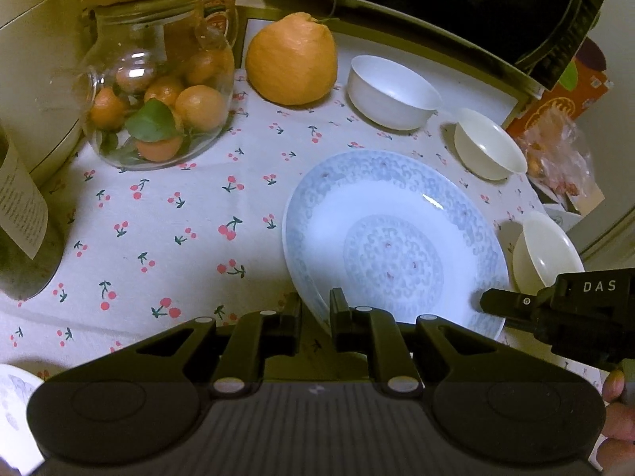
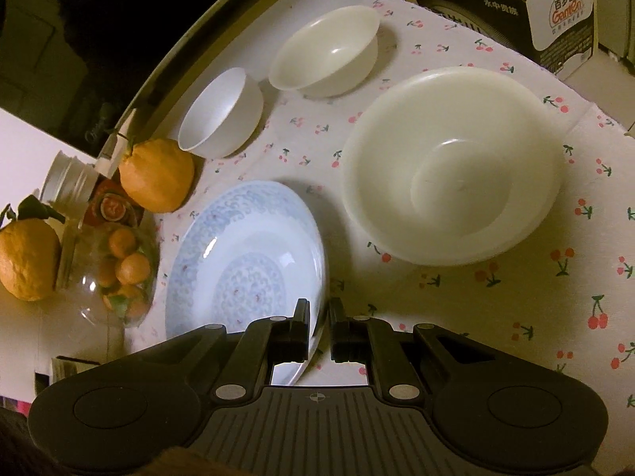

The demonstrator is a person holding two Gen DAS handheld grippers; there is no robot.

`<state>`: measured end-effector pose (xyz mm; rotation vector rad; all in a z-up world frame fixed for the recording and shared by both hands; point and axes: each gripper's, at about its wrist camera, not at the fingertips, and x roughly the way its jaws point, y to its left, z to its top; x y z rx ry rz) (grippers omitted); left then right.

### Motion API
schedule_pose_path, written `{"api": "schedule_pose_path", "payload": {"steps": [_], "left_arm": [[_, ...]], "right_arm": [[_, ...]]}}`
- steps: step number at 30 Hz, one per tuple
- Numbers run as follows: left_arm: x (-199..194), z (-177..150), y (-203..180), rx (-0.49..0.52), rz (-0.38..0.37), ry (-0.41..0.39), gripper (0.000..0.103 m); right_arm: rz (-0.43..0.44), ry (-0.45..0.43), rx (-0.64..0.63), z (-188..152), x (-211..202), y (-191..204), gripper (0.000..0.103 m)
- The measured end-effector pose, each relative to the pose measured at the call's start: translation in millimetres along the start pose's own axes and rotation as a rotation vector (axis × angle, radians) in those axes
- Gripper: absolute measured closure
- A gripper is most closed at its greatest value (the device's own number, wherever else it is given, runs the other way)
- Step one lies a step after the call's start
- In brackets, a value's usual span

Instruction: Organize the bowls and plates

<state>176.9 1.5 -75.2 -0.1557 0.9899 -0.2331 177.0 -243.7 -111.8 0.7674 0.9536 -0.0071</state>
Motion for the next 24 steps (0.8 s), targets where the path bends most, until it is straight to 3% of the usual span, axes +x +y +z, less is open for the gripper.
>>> {"api": "schedule_pose_path", "payload": {"steps": [24], "left_arm": [[-5.7, -9.3, -10.2, 0.071, -0.036, 0.046, 0.085]], "right_arm": [[-0.017, 0.031, -0.052, -4.9, -9.2, -5.9, 0.092]]}}
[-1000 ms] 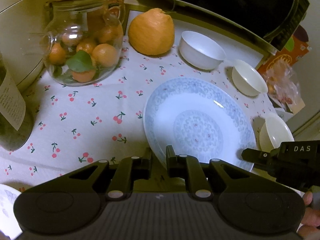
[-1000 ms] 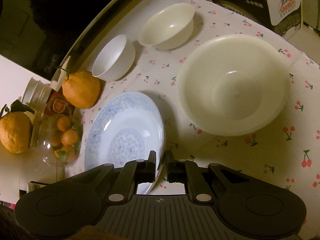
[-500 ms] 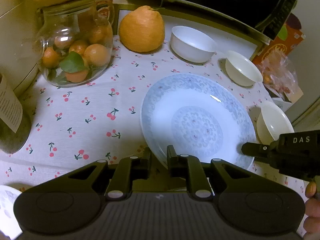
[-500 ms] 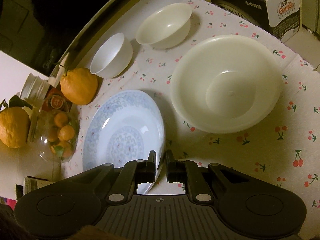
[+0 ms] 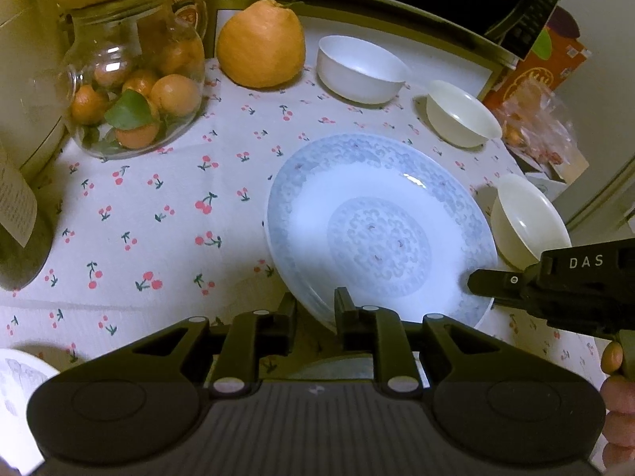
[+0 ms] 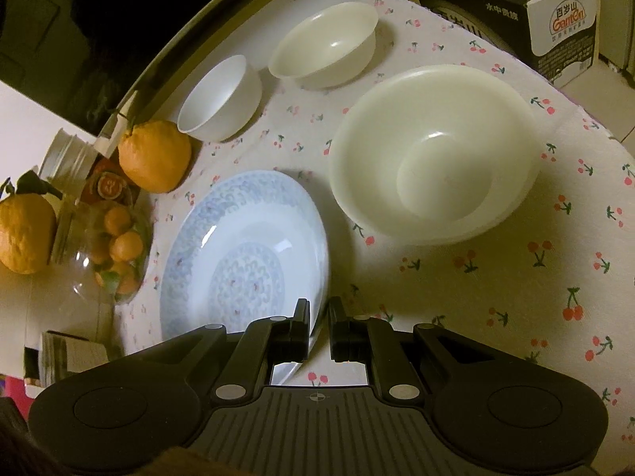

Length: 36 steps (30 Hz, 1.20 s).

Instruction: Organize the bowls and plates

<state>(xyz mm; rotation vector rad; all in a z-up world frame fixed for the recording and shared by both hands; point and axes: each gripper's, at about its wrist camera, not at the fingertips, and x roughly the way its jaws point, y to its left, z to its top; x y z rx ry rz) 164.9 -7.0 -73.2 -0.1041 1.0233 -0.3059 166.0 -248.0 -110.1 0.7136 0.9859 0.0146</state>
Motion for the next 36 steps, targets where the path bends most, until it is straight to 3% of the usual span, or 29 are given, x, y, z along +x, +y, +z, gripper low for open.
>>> {"api": "schedule_pose_path", "payload": {"steps": [18, 23, 26, 31, 33, 36], "left_arm": [[-8.6, -7.9, -2.1, 0.011, -0.015, 0.052, 0.085], [-8.3, -6.5, -1.9, 0.032, -0.023, 0.057, 0.081], [-10.0, -7.0, -1.6, 0.041, 0.001, 0.049, 0.074], [-16.2, -7.3, 2.0, 0.064, 0.026, 0.039, 0.054], [-18.8, -7.2, 3.4, 0.073, 0.029, 0.036, 0.047], [-24.4, -6.1, 6.0, 0.072, 0.027, 0.025, 0.034]], "right_arm": [[-0.014, 0.040, -0.041, -8.5, -11.1, -1.4, 0.092], [0.000, 0.046, -0.031, -6.5, -11.1, -3.6, 0.089], [0.005, 0.048, -0.025, -5.3, -11.1, -5.8, 0.087], [0.006, 0.037, -0.031, -3.2, -16.4, -8.7, 0.056], [0.016, 0.036, -0.036, -2.9, -18.8, -8.4, 0.039], [0.027, 0.051, -0.061, -3.2, -21.6, -4.5, 0.032]]}}
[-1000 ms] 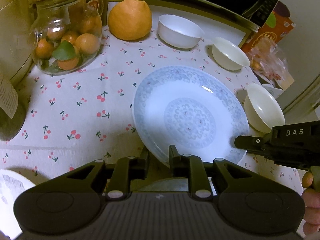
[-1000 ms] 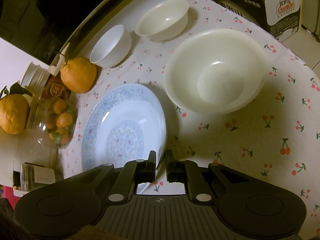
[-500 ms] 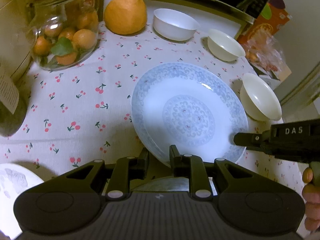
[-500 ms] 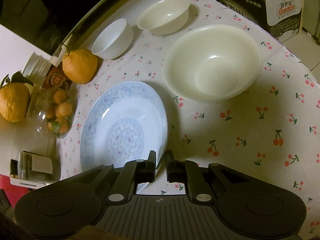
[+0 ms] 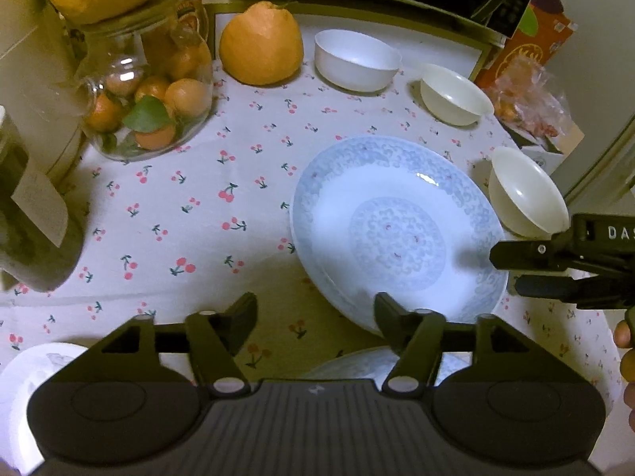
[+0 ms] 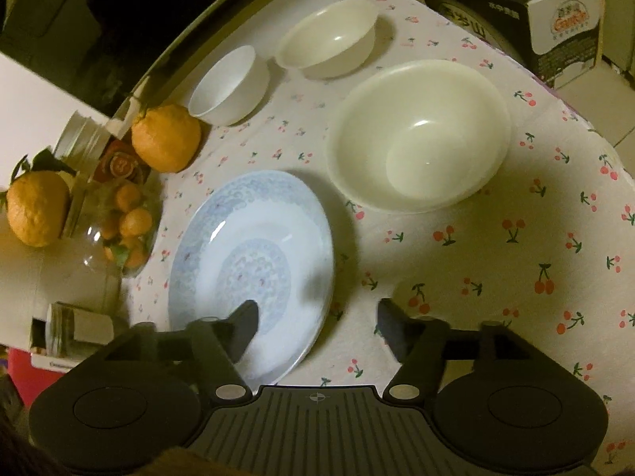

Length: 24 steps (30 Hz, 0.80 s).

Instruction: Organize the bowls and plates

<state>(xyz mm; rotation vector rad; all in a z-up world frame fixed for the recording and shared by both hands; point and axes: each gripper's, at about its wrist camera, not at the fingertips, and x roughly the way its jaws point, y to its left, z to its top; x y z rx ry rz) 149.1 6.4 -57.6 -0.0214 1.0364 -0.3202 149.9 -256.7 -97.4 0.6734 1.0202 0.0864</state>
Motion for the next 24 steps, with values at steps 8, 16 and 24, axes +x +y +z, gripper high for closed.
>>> {"api": "schedule_pose_path", "payload": {"steps": [8, 16, 24], "left_arm": [[-20.0, -3.4, 6.7, -0.003, -0.009, -0.034, 0.004], [-37.3, -18.1, 8.4, 0.072, -0.021, -0.057, 0.001], [-44.2, -36.5, 5.0, 0.191, -0.068, -0.078, 0.002]], "right_arm": [[0.002, 0.013, -0.110, -11.7, -12.9, 13.3, 0.011], [0.062, 0.026, -0.108, -18.2, -31.6, 11.0, 0.009], [0.066, 0.029, -0.235, -51.2, -47.7, 21.1, 0.007]]}}
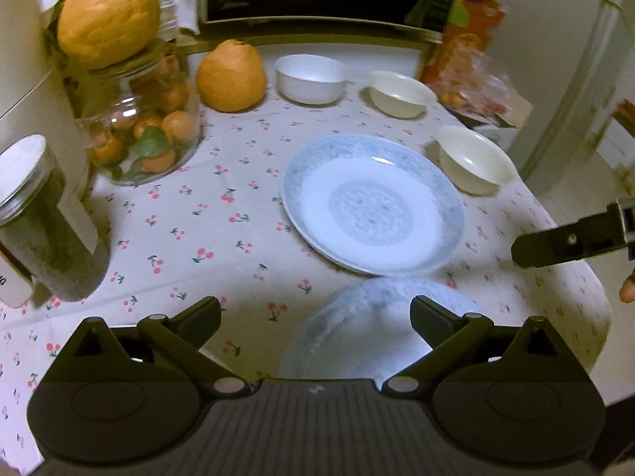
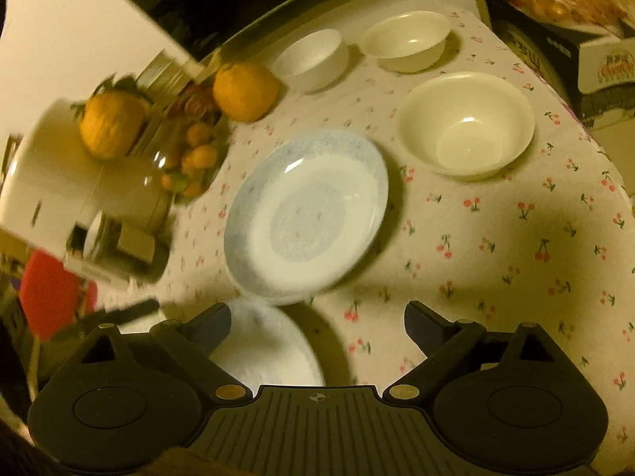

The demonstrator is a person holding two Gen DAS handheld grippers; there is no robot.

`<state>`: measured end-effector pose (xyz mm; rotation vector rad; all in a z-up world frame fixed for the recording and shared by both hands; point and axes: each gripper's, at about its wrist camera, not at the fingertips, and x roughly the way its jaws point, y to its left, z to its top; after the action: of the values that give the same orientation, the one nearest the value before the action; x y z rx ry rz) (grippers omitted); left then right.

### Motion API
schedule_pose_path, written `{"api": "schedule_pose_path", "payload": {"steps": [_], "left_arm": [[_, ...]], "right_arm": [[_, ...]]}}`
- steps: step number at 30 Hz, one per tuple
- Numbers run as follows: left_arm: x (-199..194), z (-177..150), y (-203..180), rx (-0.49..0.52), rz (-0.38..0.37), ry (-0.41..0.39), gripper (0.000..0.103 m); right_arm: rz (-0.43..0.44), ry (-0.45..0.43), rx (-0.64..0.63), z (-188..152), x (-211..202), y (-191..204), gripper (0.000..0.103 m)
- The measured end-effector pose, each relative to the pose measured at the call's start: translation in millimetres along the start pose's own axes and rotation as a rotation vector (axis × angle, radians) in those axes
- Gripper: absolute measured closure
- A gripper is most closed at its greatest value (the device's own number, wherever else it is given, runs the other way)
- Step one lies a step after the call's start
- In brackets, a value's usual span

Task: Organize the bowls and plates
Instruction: 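Grip the rim of the large blue-patterned plate with both grippers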

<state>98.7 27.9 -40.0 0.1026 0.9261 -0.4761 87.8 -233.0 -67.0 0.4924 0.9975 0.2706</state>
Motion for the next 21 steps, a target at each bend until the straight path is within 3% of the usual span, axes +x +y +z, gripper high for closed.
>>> {"api": "schedule_pose_path", "payload": {"steps": [8, 15, 21], "left_arm": [[-4.3, -16.1, -2.6, 0.092, -0.092, 0.002, 0.004], [-1.4, -24.0, 8.1, 0.070, -0.124, 0.034, 0.018], [2.1, -24.8, 14.0, 0.041, -0.100, 0.024, 0.034]], "right_arm": [[0.051, 0.023, -0.057, -37.6, -1.1, 5.5, 0.007], [0.135, 0.050, -0.068, -61.0, 0.7, 10.7, 0.007], [0.157, 0.117, -0.055, -72.1, 7.5, 13.7, 0.007]]}}
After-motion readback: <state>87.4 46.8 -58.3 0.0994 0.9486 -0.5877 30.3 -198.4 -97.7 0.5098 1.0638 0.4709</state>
